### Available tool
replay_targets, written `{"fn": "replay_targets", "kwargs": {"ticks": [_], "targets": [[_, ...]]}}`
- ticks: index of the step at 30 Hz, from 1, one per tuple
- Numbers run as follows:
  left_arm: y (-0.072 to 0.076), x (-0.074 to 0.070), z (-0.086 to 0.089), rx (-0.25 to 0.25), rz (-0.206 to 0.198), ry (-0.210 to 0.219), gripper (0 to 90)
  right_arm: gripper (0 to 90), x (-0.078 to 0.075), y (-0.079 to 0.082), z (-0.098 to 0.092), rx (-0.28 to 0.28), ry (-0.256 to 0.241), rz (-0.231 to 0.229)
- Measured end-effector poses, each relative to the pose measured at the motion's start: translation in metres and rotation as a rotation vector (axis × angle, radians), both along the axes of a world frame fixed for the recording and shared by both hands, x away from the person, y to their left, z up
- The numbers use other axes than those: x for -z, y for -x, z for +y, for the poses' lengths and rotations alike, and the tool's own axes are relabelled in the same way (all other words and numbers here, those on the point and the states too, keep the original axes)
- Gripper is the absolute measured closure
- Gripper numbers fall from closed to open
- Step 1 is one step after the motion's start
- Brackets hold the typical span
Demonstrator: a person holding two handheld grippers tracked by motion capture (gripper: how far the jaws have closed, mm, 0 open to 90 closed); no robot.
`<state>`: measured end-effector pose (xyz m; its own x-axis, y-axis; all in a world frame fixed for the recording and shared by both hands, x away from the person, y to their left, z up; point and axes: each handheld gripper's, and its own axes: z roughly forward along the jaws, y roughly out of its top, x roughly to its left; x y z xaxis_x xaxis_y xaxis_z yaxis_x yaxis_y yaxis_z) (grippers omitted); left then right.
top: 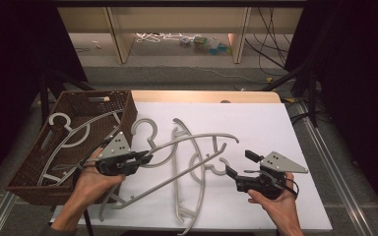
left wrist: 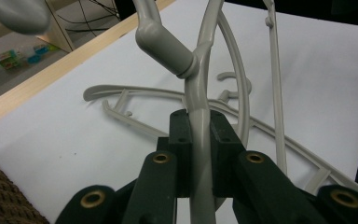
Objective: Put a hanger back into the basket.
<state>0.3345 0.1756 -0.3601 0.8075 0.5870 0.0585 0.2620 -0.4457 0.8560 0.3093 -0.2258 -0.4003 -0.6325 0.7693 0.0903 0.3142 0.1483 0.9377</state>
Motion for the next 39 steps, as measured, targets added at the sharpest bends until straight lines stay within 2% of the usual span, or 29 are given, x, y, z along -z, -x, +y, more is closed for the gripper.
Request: {"fn": "replay_targets", "kwargs": {"ticks": [3, 5, 9, 12, 13, 14, 15, 16, 17, 18, 19, 22, 24, 25, 26, 27, 29, 30, 32, 34, 35, 36, 37, 39], "targets": [[0.002, -0.005, 0.0, 0.007, 0.009, 0.007, 81.8, 17.0, 0.005, 0.001, 0.001, -0.003, -0.002, 0.0], [0.003, -0.01, 0.0, 0.014, 0.01, -0.005, 81.8, 16.9, 0.008, 0.001, 0.002, -0.007, -0.012, 0.004], [0.002, -0.028, 0.003, 0.027, -0.007, -0.022, 81.8, 16.9, 0.01, 0.002, 0.003, -0.001, -0.013, 0.009], [0.0, -0.04, 0.008, 0.022, -0.002, -0.01, 81.8, 16.9, 0.01, 0.004, 0.001, 0.0, -0.005, 0.011], [-0.002, -0.044, 0.011, 0.029, -0.002, -0.028, 81.8, 16.9, 0.011, 0.004, 0.0, 0.002, -0.001, 0.011], [-0.003, -0.047, 0.012, 0.017, -0.001, -0.009, 81.8, 16.8, 0.012, 0.005, -0.001, 0.011, -0.001, 0.018], [-0.005, -0.051, 0.014, 0.011, -0.004, -0.023, 81.8, 16.8, 0.013, 0.004, -0.001, 0.004, -0.02, 0.01], [-0.007, -0.054, 0.016, 0.001, -0.006, -0.028, 81.8, 16.8, 0.014, 0.005, -0.001, 0.007, -0.02, 0.015], [-0.009, -0.057, 0.019, -0.005, -0.012, -0.034, 81.8, 16.8, 0.013, 0.006, -0.003, 0.013, 0.004, 0.024], [-0.011, -0.061, 0.022, -0.009, -0.013, -0.045, 81.8, 16.8, 0.013, 0.007, -0.002, 0.008, -0.002, 0.032], [-0.013, -0.063, 0.024, -0.016, -0.013, -0.029, 81.8, 16.8, 0.014, 0.007, -0.002, 0.006, -0.009, 0.028], [-0.018, -0.069, 0.032, -0.05, -0.022, -0.031, 81.8, 16.9, 0.015, 0.007, -0.001, 0.001, -0.019, 0.027], [-0.022, -0.073, 0.038, -0.064, -0.023, -0.036, 81.9, 16.8, 0.016, 0.007, -0.002, 0.008, -0.007, 0.029], [-0.024, -0.075, 0.042, -0.065, -0.028, -0.052, 81.9, 16.9, 0.016, 0.007, -0.002, 0.005, -0.008, 0.029], [-0.026, -0.076, 0.045, -0.08, -0.025, -0.039, 81.9, 16.8, 0.016, 0.007, -0.002, 0.004, -0.01, 0.031], [-0.029, -0.077, 0.049, -0.096, -0.022, -0.034, 81.8, 16.8, 0.015, 0.008, -0.003, 0.009, 0.01, 0.044], [-0.035, -0.078, 0.058, -0.122, -0.014, -0.043, 81.9, 16.9, 0.017, 0.007, -0.003, 0.003, 0.004, 0.036], [-0.037, -0.077, 0.061, -0.143, -0.02, -0.032, 81.8, 16.8, 0.018, 0.007, -0.002, 0.001, -0.01, 0.029], [-0.043, -0.077, 0.07, -0.166, -0.018, -0.033, 81.8, 16.8, 0.017, 0.007, -0.003, 0.008, 0.006, 0.036], [-0.046, -0.076, 0.08, -0.191, 0.002, -0.041, 81.9, 16.9, 0.018, 0.007, -0.003, 0.009, 0.007, 0.038], [-0.048, -0.075, 0.084, -0.205, 0.006, -0.041, 81.9, 16.9, 0.018, 0.006, -0.002, 0.003, -0.009, 0.033], [-0.052, -0.073, 0.087, -0.21, -0.011, -0.018, 81.9, 16.9, 0.017, 0.007, -0.003, 0.007, 0.007, 0.039], [-0.052, -0.074, 0.092, -0.232, 0.011, -0.035, 81.8, 16.9, 0.018, 0.007, -0.003, 0.007, 0.007, 0.039], [-0.055, -0.074, 0.101, -0.254, 0.014, -0.033, 81.9, 16.9, 0.019, 0.006, -0.002, 0.004, -0.012, 0.036]]}}
